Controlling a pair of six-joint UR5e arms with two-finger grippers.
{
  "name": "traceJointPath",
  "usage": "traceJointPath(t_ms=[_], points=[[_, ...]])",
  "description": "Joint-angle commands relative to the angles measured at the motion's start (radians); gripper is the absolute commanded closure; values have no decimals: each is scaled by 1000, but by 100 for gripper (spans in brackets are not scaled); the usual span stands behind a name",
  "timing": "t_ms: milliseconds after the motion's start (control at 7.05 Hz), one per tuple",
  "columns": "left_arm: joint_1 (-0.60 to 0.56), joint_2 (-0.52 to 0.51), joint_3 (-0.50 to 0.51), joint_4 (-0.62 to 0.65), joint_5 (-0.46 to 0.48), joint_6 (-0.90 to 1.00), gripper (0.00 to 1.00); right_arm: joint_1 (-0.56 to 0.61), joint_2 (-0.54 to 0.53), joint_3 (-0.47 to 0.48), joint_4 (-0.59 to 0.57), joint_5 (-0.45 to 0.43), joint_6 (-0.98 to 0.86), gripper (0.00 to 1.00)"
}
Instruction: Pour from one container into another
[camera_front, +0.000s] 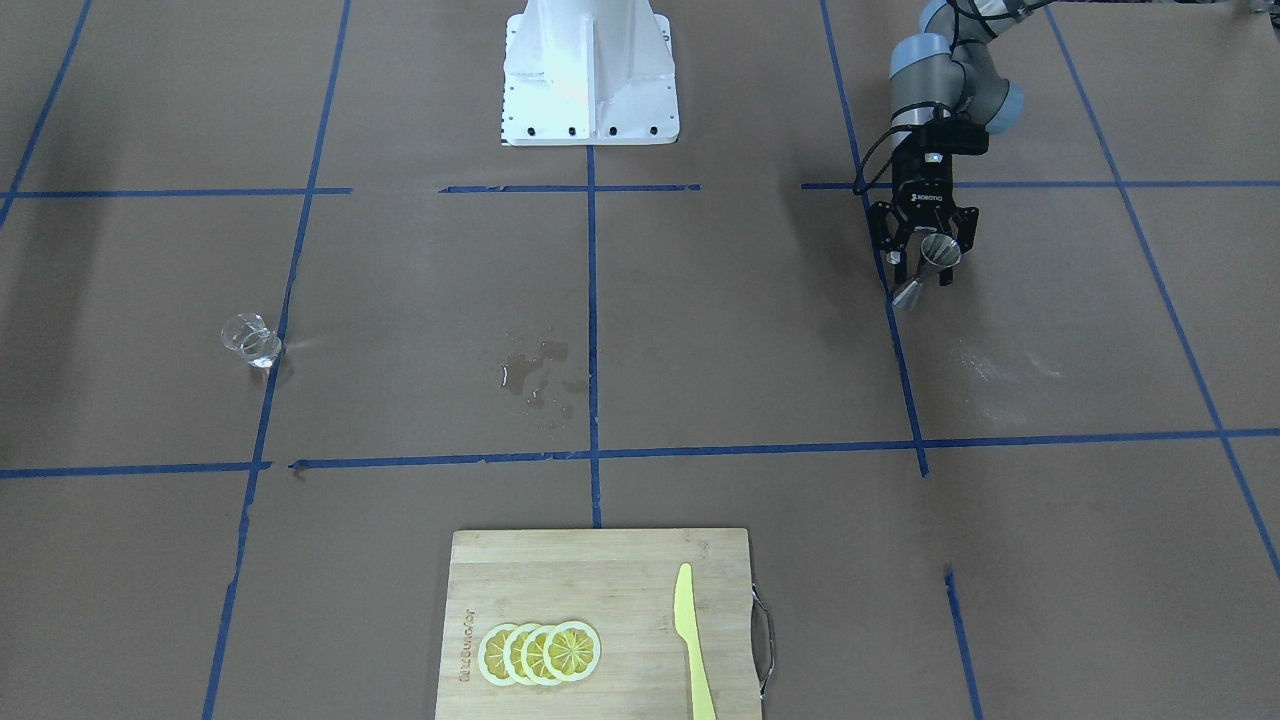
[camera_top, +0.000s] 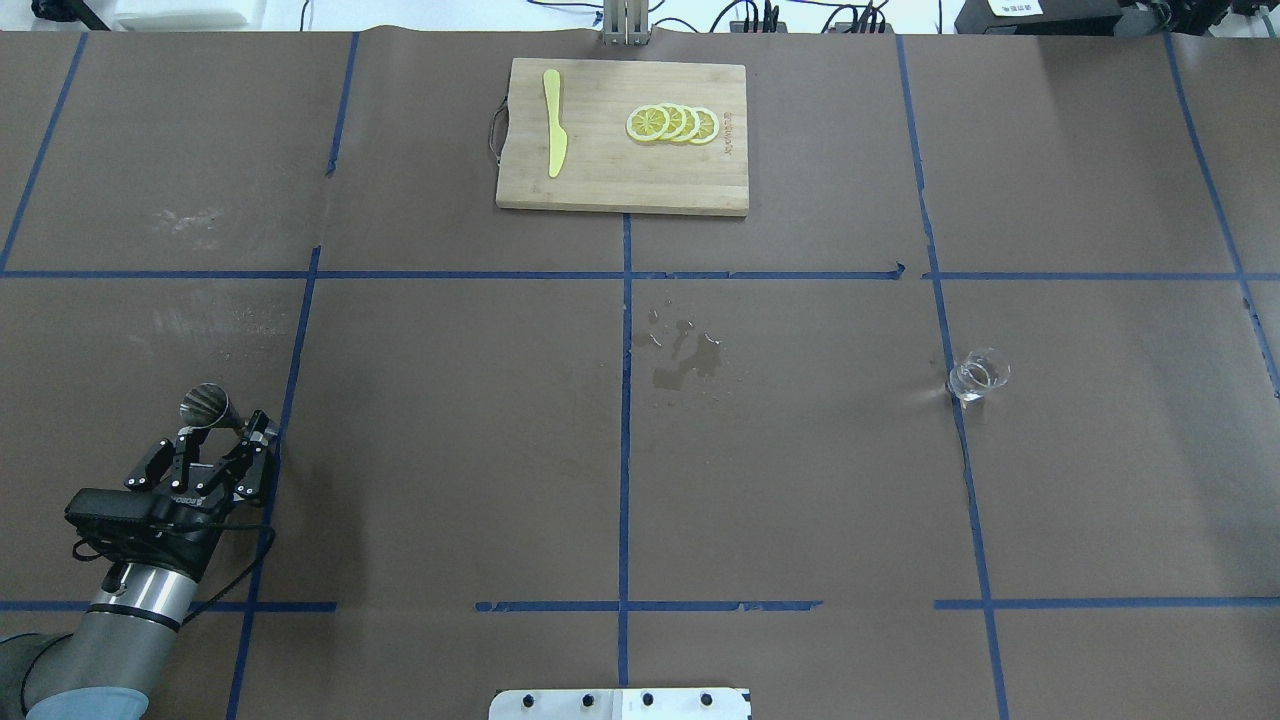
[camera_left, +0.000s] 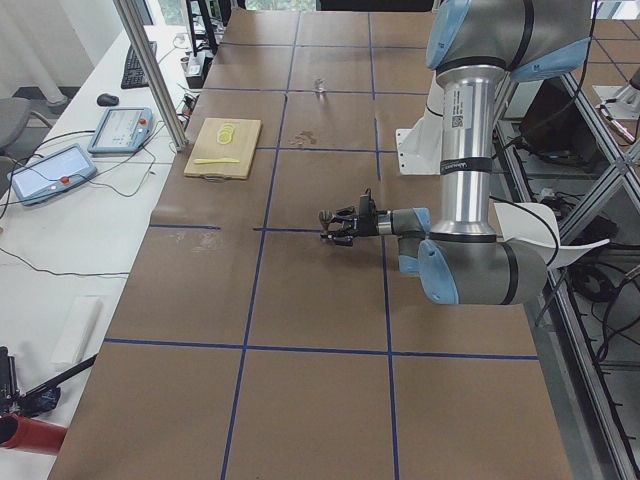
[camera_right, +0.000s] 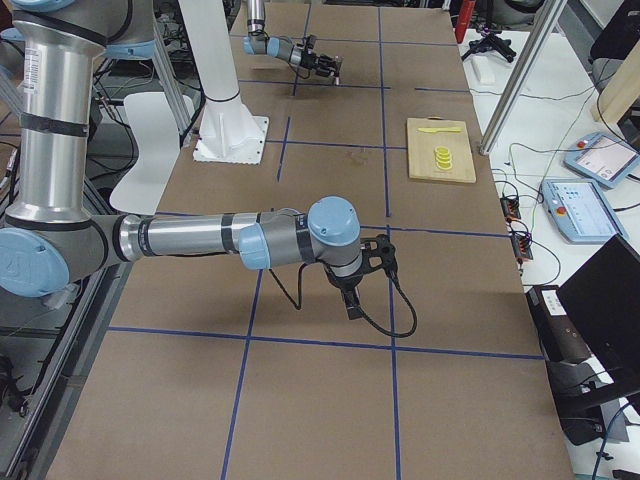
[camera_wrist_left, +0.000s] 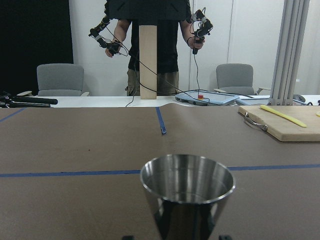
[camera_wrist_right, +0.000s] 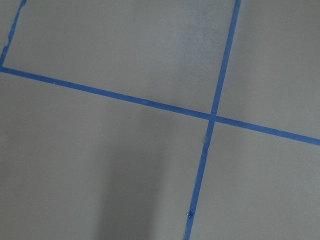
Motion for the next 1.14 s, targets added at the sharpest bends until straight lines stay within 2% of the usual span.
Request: traceJointPath(t_ms=[0,142,284,568,710,993], points=[[0,0,1,0,0,1,67,0,0,2,0,0,-1,0],[0,0,-1,0,0,1,88,0,0,2,0,0,-1,0],[0,0,-6,-2,0,1,100,0,0,2,0,0,-1,0],[-2,2,-22,-17,0,13,100,0,0,2,0,0,-1,0],[-5,12,-44,-66,-4,58,100,0,0,2,0,0,-3,0],[1,-4,-55,-374,-18,417,100,2,0,0,0,0,-3,0]])
